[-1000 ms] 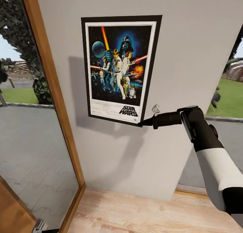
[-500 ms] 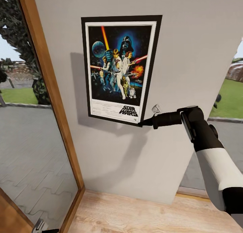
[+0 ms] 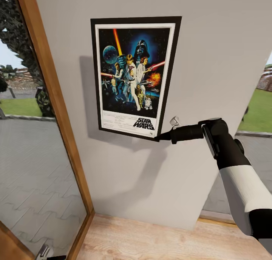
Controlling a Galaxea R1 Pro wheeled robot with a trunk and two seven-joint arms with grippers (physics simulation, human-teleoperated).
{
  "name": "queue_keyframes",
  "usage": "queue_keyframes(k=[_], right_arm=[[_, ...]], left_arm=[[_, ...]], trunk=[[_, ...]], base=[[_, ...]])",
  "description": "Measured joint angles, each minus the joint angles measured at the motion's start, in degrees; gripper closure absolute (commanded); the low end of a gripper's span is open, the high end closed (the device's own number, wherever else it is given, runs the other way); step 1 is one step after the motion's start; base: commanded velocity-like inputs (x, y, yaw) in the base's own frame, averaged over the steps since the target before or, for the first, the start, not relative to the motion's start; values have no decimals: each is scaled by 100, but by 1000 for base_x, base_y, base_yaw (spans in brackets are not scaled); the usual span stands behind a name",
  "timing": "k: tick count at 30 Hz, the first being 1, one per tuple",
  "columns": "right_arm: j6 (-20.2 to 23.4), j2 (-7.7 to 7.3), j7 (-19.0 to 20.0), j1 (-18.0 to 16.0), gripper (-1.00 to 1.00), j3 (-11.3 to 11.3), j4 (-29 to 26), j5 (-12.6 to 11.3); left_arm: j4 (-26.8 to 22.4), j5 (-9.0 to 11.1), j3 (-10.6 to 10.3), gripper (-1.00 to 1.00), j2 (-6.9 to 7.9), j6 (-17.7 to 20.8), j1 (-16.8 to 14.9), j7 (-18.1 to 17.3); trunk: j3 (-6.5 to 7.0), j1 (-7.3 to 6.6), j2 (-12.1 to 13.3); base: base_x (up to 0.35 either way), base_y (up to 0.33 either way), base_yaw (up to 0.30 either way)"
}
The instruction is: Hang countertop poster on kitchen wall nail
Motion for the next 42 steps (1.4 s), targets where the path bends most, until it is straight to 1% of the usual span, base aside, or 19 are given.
queue_keyframes(k=[8, 27, 33, 42], right_arm=[[0, 0, 0, 0, 100, 0, 2, 1], [0, 0, 0, 0, 100, 0, -9, 0], [0, 0, 0, 0, 100, 0, -15, 0], [0, 0, 0, 0, 100, 0, -12, 0]], left_arm=[[0, 0, 0, -100, 0, 0, 0, 3], [0, 0, 0, -100, 0, 0, 0, -5], [0, 0, 0, -100, 0, 0, 0, -6], [0, 0, 1, -100, 0, 0, 0, -6]], trunk=[[0, 0, 0], [0, 1, 0], [0, -1, 0], [0, 1, 0]], base=[[148, 0, 0], [12, 0, 0], [162, 0, 0], [40, 0, 0]])
